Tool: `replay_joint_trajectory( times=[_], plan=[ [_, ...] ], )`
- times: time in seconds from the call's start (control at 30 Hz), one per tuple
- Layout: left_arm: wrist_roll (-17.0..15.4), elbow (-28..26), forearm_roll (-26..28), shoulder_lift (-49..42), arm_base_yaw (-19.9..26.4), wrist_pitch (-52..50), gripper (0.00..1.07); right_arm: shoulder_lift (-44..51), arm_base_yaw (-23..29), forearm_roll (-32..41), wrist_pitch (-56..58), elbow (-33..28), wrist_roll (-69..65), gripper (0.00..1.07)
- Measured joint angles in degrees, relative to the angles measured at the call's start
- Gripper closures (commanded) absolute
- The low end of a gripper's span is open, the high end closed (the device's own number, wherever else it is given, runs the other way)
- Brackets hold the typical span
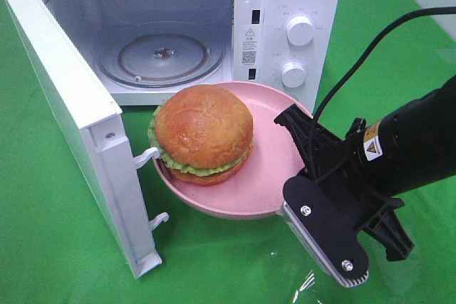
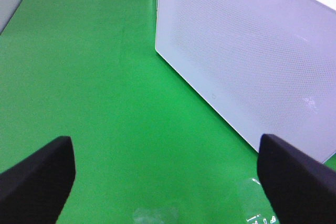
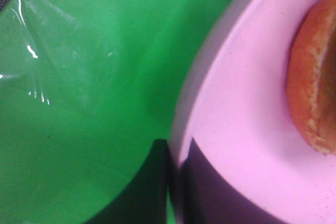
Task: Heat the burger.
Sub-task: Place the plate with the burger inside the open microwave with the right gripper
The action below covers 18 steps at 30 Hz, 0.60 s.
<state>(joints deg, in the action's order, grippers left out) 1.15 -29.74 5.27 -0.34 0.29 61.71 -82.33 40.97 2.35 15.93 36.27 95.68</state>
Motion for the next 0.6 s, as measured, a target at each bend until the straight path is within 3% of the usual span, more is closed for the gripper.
replay_joint_trajectory(
  times=[0.33, 0.6],
  plan=[
    [0.0, 0.0, 0.0, 0.0, 0.0, 0.0, 0.21, 0.0, 0.0, -5.1, 1.03, 0.06, -3.95, 1.07],
    [0.0, 0.0, 0.0, 0.0, 0.0, 0.0, 0.21, -0.06, 0.0, -6.88, 4.93, 4.01, -4.81, 1.07]
  ],
)
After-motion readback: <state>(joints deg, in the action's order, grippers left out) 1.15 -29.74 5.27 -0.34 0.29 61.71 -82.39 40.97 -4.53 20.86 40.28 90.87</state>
